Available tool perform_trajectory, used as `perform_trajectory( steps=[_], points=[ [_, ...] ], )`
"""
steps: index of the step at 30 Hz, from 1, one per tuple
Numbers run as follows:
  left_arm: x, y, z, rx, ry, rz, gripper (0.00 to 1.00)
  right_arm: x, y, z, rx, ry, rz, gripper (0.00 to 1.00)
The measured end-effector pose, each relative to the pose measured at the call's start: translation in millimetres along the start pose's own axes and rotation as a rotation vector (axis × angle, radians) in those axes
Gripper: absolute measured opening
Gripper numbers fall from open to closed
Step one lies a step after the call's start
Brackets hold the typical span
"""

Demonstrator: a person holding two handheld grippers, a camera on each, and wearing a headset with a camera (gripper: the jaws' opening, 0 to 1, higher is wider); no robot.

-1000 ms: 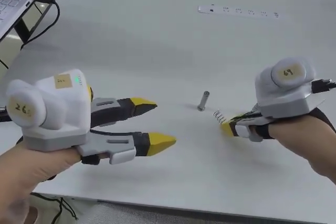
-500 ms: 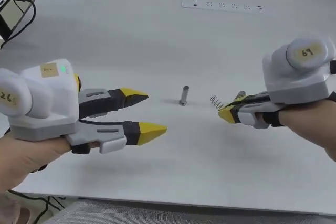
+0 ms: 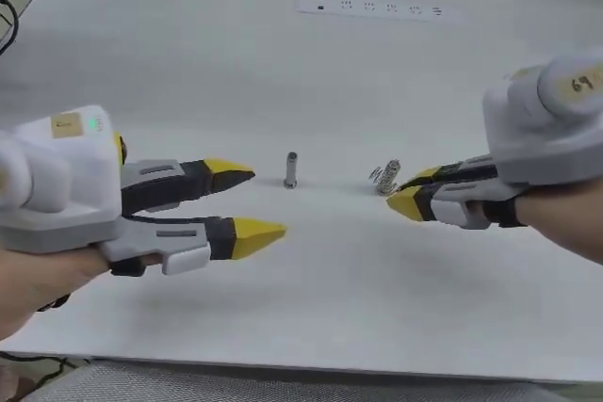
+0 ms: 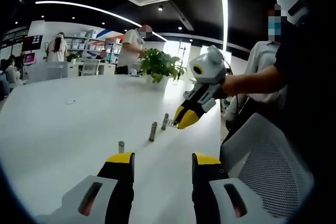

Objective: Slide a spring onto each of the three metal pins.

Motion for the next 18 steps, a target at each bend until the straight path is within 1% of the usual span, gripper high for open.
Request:
perform_trajectory(
  steps=[1,2,4,5,6,7,8,9,10,11,12,13,14,15,18],
  points=[
    [0.3,-0.3,0.1,0.0,-0.001,0.002,0.37,-1.2,0.7,-0.8,0.002,-0.003,-0.004,0.08],
    [0.6,-0.7,0.1,0.001,-0.001,0.003,0.37,-2.0,2.0,-1.8,0.007,0.01,-0.002,0.08],
    [0.7,-1.8,-0.4,0.003,0.003,0.002,0.35,-4.0,4.0,-1.7,0.003,0.021,-0.006,0.08],
    [0.5,-2.2,-0.6,0.003,0.003,0.002,0.35,-3.8,4.8,-1.7,0.003,0.028,-0.001,0.08],
    [0.3,-2.4,-0.8,0.004,0.004,0.0,0.35,-4.0,5.8,-0.1,-0.009,0.041,0.001,0.08],
    [0.4,-2.6,-1.7,0.007,0.006,0.001,0.35,-4.3,5.6,-0.5,-0.003,0.043,0.0,0.08],
    [0.5,-2.6,-2.1,0.007,0.007,0.0,0.35,-3.7,5.8,-0.6,0.0,0.058,0.007,0.08],
    [0.5,-2.3,-3.6,0.009,0.012,-0.005,0.34,-3.1,5.6,-0.5,-0.002,0.09,0.007,0.08],
    [0.6,-2.2,-4.6,0.01,0.015,-0.006,0.33,-3.4,5.1,-2.3,0.015,0.106,0.005,0.08],
    [1.1,-2.0,-6.0,0.015,0.015,-0.005,0.33,-2.5,4.5,-3.6,0.023,0.157,0.013,0.08],
    [1.3,-1.8,-6.7,0.017,0.016,-0.004,0.33,-2.4,3.3,-3.7,0.024,0.153,0.004,0.08],
    [1.2,-1.9,-7.2,0.018,0.018,-0.006,0.33,-0.8,2.0,-5.0,0.036,0.159,0.014,0.08],
    [1.2,-1.8,-7.6,0.017,0.019,-0.006,0.32,1.1,1.1,-5.3,0.035,0.176,0.025,0.08],
    [1.5,-1.8,-7.8,0.017,0.02,-0.005,0.32,1.1,-0.4,-5.6,0.037,0.174,0.02,0.08],
    [2.6,-2.3,-9.7,0.015,0.023,-0.005,0.32,2.4,-6.7,-8.5,0.057,0.217,0.026,0.08]
  ],
)
Point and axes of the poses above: the centre of the closed fingertips' face, and the gripper's own axes: y roughly backward along the fingers, x roughly to its left, z roughly out of its top, the point moved 2 cm from there along y, roughly backward along the fingers, and after that the axes turned 7 degrees about -z, right-handed, at the moved point
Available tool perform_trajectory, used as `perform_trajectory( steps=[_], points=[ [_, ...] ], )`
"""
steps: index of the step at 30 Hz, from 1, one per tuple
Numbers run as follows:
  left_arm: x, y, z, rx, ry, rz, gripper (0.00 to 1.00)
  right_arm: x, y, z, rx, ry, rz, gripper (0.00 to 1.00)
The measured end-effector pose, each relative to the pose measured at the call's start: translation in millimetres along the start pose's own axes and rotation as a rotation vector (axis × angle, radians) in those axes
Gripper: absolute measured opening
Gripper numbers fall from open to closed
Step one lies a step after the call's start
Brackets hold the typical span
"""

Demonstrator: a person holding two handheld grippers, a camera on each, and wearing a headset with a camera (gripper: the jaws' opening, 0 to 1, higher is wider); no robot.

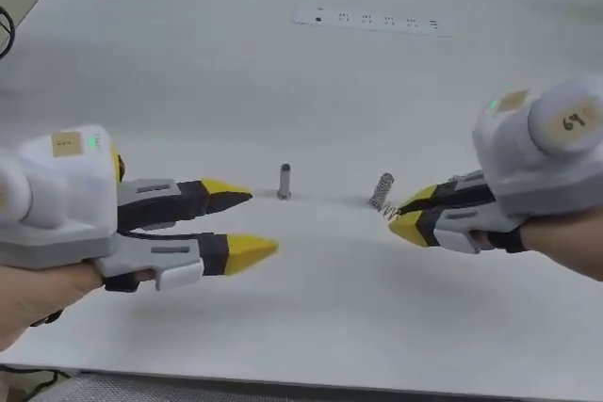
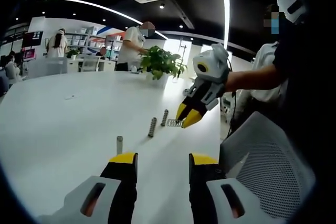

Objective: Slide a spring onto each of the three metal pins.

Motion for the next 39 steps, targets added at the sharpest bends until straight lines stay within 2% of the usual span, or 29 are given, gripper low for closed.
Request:
perform_trajectory(
  steps=[4,7,12,13,16,18,21,22,27,31,35,39],
  points=[
    [-1.9,-1.4,-2.0,-0.002,-0.002,-0.024,0.32,4.1,-8.9,-2.6,0.015,0.048,0.031,0.08],
    [-0.9,-3.4,-6.9,0.011,-0.011,-0.037,0.33,7.2,-13.6,-5.9,0.025,0.084,0.056,0.08],
    [0.9,-6.8,-8.1,0.009,-0.037,-0.062,0.32,4.8,-14.2,-8.1,0.03,0.12,0.059,0.08],
    [2.4,-8.2,-11.0,0.022,-0.04,-0.066,0.32,5.0,-14.0,-7.7,0.027,0.137,0.061,0.08],
    [3.0,-10.6,-12.6,0.027,-0.055,-0.083,0.38,5.9,-12.7,-6.3,0.026,0.145,0.061,0.08],
    [2.7,-11.8,-9.0,0.009,-0.068,-0.085,0.44,6.8,-11.6,-4.9,0.028,0.145,0.061,0.08],
    [2.0,-15.3,-6.3,0.002,-0.083,-0.099,0.46,10.9,-10.7,-1.3,0.016,0.172,0.074,0.08],
    [1.0,-17.5,-5.8,0.004,-0.087,-0.104,0.45,12.5,-10.6,1.0,0.007,0.205,0.082,0.08],
    [-2.7,-21.9,-3.4,0.007,-0.115,-0.128,0.38,16.7,-8.0,10.0,0.011,0.248,0.104,0.08],
    [0.7,-24.2,-0.7,-0.003,-0.12,-0.129,0.33,21.2,-5.1,21.6,0.001,0.319,0.13,0.08],
    [2.2,-27.2,1.7,-0.01,-0.127,-0.141,0.28,24.9,-5.3,32.3,-0.005,0.34,0.151,0.08],
    [1.2,-30.6,6.2,-0.022,-0.127,-0.156,0.23,32.0,-7.2,39.3,-0.019,0.395,0.184,0.08]
  ],
)
Point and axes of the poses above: the centre of the closed fingertips' face, and the gripper's own axes: y roughly backward along the fingers, x roughly to its left, z roughly out of its top, the point moved 2 cm from there along y, roughly backward along the fingers, and after that the axes turned 7 degrees about -z, right-handed, at the moved point
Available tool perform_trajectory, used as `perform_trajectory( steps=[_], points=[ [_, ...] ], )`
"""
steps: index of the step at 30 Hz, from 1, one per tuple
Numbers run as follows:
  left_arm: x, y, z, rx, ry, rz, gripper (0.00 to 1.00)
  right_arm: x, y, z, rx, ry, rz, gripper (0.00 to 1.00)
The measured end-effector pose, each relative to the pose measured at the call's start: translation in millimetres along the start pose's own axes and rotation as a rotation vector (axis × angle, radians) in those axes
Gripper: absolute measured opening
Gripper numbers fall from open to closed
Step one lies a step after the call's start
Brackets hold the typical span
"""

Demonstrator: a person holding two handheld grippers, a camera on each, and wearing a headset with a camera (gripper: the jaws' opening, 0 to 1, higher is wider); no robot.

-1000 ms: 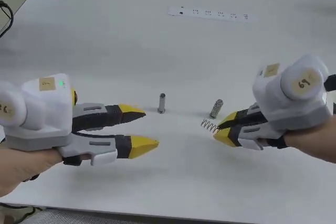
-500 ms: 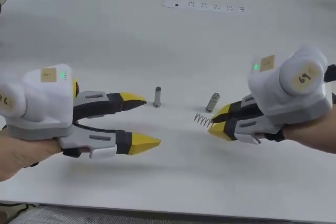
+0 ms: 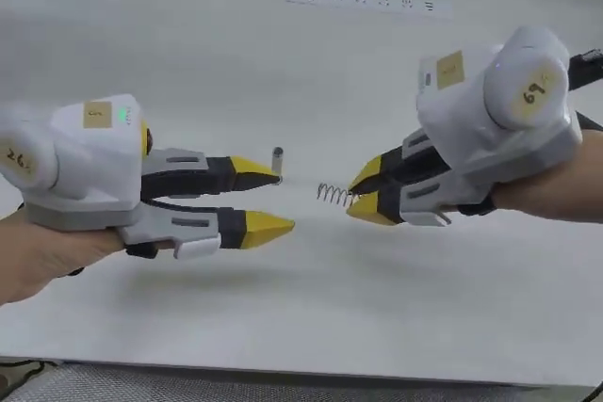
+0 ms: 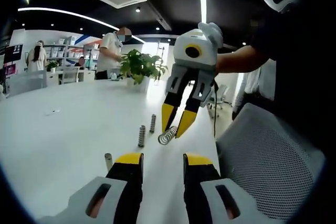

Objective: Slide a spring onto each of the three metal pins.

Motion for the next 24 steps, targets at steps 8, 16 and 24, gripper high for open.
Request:
perform_trajectory(
  steps=[8,16,24],
  points=[
    [1.5,-1.6,4.1,-0.006,0.006,-0.007,0.21,1.3,-10.8,14.1,-0.025,0.056,0.023,0.08],
    [2.5,2.6,5.3,-0.008,0.009,0.002,0.17,2.6,-17.0,24.4,-0.05,0.092,0.041,0.08],
    [0.4,2.3,8.5,-0.01,0.003,-0.002,0.13,6.8,-18.5,30.5,-0.076,0.125,0.06,0.08]
  ],
)
Point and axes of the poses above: the centre of the closed fingertips' face, and the gripper's own axes: y roughly backward along the fingers, x roughly to its left, z roughly out of its top, the point moved 2 cm from there along y, roughly backward along the fingers, and after that the axes turned 7 degrees about -z, right-handed, at the moved point
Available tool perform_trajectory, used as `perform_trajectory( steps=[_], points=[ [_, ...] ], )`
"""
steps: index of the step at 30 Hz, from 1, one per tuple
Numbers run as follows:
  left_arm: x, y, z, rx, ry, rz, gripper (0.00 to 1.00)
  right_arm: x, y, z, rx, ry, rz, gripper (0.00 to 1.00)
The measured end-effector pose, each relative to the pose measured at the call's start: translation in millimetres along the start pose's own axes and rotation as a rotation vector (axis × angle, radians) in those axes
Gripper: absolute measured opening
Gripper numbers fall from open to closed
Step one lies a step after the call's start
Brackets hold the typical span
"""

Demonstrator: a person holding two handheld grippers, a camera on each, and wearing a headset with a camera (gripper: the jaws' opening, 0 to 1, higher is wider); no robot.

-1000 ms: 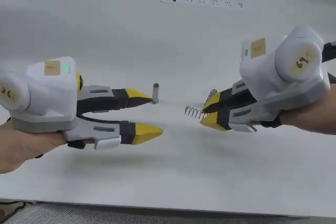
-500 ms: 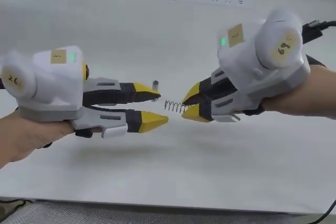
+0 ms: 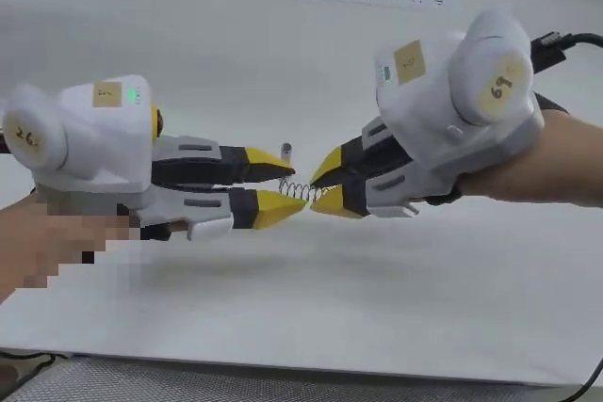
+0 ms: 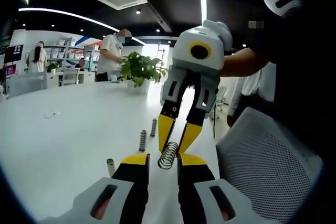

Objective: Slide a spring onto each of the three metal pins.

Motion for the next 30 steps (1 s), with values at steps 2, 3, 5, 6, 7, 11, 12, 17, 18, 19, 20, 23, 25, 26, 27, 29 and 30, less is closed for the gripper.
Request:
perform_trajectory(
  steps=[2,3,5,6,7,11,12,17,18,19,20,23,25,26,27,29,30],
  points=[
    [-0.4,-0.7,-0.6,0.003,0.0,-0.003,0.12,0.7,1.4,0.8,-0.002,0.006,0.0,0.08],
    [-0.9,-1.0,-0.8,0.003,0.001,-0.007,0.12,0.8,1.8,1.1,-0.004,0.006,0.0,0.08],
    [-1.2,-1.8,-1.7,0.006,-0.003,-0.011,0.11,1.2,2.9,1.4,-0.005,0.011,0.003,0.08],
    [-1.2,-2.0,-1.8,0.006,-0.004,-0.012,0.11,1.3,2.9,1.4,-0.005,0.013,0.004,0.08],
    [-1.6,-2.4,-2.3,0.006,0.003,-0.016,0.1,1.5,3.7,1.1,-0.001,0.018,0.004,0.08],
    [-3.2,-4.2,-3.0,0.01,-0.005,-0.023,0.08,3.2,4.4,2.6,-0.013,0.022,0.013,0.08],
    [-3.7,-4.6,-2.6,0.008,-0.009,-0.025,0.06,3.4,4.4,2.8,-0.014,0.022,0.011,0.08],
    [-5.1,-6.9,-4.1,0.011,-0.008,-0.031,0.05,4.9,3.0,0.9,-0.013,0.022,0.016,0.08],
    [-5.1,-7.4,-4.9,0.013,-0.006,-0.031,0.05,5.1,2.6,0.2,-0.012,0.023,0.016,0.08],
    [-5.5,-7.7,-5.5,0.015,-0.006,-0.034,0.04,6.1,2.3,-0.4,-0.011,0.022,0.019,0.08],
    [-6.1,-8.1,-5.9,0.018,-0.008,-0.038,0.04,6.6,2.2,-0.9,-0.011,0.024,0.019,0.08],
    [-7.5,-8.9,-6.4,0.021,-0.015,-0.046,0.03,6.7,2.1,-1.7,-0.01,0.025,0.022,0.08],
    [-7.6,-9.0,-5.7,0.018,-0.02,-0.047,0.03,6.3,2.6,-1.6,-0.011,0.028,0.018,0.08],
    [-7.8,-8.9,-5.5,0.018,-0.018,-0.049,0.03,6.3,2.9,-1.6,-0.011,0.02,0.018,0.08],
    [-7.5,-8.8,-4.9,0.016,-0.023,-0.048,0.03,6.2,3.1,-1.3,-0.012,0.016,0.015,0.08],
    [-8.1,-8.8,-4.7,0.016,-0.024,-0.051,0.03,6.5,3.5,-1.0,-0.011,0.027,0.013,0.08],
    [-8.2,-8.8,-4.6,0.016,-0.026,-0.05,0.02,6.4,3.4,-1.1,-0.009,0.031,0.009,0.08]
  ],
)
Point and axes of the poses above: the centre of the closed fingertips' face, and the gripper's own axes: y roughly backward along the fingers, x roughly to its left, z roughly out of its top, the point moved 2 cm from there along y, roughly backward along the fingers, and after that the axes turned 7 degrees about -z, right-handed, at the moved point
